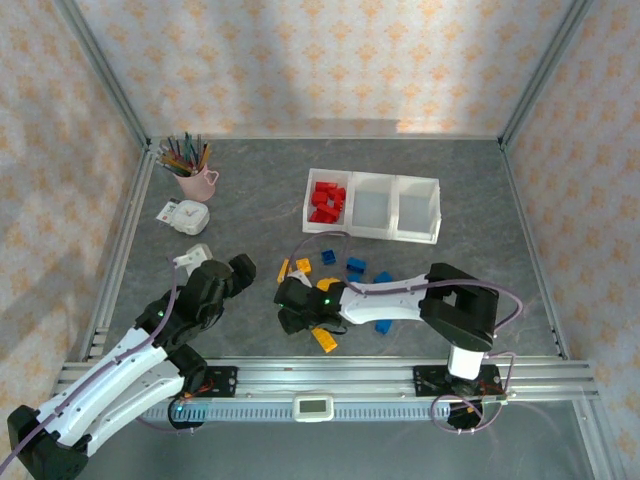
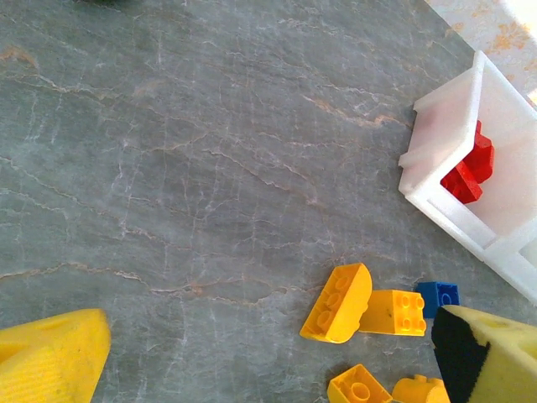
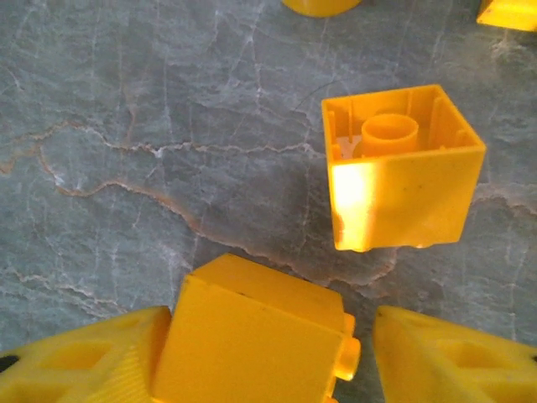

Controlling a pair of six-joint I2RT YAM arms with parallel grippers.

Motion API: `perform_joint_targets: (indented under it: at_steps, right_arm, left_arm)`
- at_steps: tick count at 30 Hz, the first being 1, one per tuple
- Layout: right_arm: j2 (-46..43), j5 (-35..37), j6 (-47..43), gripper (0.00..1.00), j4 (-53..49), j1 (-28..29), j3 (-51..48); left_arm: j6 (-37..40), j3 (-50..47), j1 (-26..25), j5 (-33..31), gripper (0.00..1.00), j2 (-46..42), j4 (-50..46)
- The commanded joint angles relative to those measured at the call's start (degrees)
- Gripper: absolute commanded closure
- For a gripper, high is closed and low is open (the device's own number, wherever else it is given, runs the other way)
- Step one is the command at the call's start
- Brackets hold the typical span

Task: Sort the legos into containers by color
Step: Pick up the lego from the bottom-center of the table, then place the lego in the container.

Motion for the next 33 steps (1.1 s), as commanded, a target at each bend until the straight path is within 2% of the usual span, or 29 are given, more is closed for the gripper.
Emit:
perform_joint_targets:
  at_steps: [1,5,12,15,20,25,33]
  right_arm:
    - [0.9,2.6,-0.1,0.44,0.3,0.1,2.6]
    - [-1.9,3.3,-0.1,0.53,-0.8,0.1,2.2]
    - [-12.9,7.0,-0.3,0.55,-4.6,-1.5,0.9]
    - [-17.7,7.2,-0.5,0.55,-6.7,-6.3,0.7]
    - [-21.9,9.7,-3.1,0.53,-8.2,-18.7,0.5]
    - [-18.8,8.0,-6.5,0.52,-4.9,-30.8,2.3]
    - [-4.7,8.9,-10.6,0.51,-2.2,-40.0,11.2]
  left_arm:
    - [-0.8,-0.3,0.1,-0.4,0.01,-0.4,-1.1]
    - [-0.4,0.6,0.1,0.4,0.01,-0.2,-1.1]
    - [2.6,3.6,0.1,4.6,0.01,2.6,3.0]
    - [5.0,6.0,0.1,6.4,0.01,6.1,5.9]
    - [8.4,9.3,0.1,10.6,0.01,14.5,13.2]
    - [11.1,13.6,0.1,15.6,0.01,24.0,21.0]
    - [13.0,19.6,-0.1,19.5,0.01,35.4,27.2]
